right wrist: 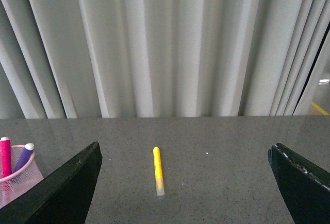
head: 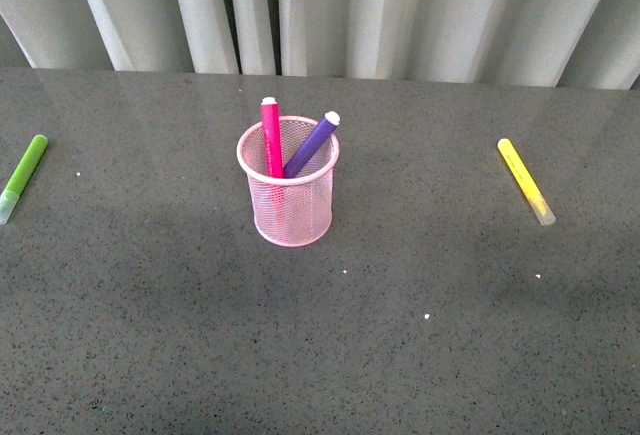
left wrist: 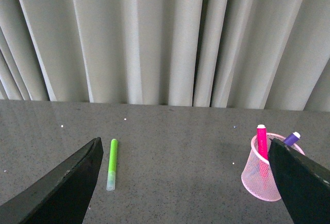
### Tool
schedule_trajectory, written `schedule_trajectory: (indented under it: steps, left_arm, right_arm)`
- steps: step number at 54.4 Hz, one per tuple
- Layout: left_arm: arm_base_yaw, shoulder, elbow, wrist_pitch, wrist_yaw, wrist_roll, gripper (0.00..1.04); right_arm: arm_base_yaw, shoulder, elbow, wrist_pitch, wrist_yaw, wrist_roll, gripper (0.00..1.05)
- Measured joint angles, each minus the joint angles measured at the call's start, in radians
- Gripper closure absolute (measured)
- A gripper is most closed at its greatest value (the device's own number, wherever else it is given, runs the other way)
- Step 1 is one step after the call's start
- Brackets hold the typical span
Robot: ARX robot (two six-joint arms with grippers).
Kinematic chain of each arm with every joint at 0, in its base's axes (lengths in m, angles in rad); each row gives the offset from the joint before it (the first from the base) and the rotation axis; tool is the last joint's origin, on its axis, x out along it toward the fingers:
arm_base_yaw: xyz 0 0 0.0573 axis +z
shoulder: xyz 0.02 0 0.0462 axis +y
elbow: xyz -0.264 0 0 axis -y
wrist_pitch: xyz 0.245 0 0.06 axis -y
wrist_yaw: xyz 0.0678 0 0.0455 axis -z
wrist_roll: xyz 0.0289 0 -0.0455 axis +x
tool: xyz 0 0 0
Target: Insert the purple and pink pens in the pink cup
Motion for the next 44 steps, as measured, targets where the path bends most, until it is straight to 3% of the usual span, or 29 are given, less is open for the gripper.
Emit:
schedule_trajectory:
  steps: [44]
  left_arm:
    - [0.000,0.000,0.000,0.000,0.000,0.000,0.07]
  right_arm:
    - [0.000,0.000,0.000,0.000,0.000,0.000,0.07]
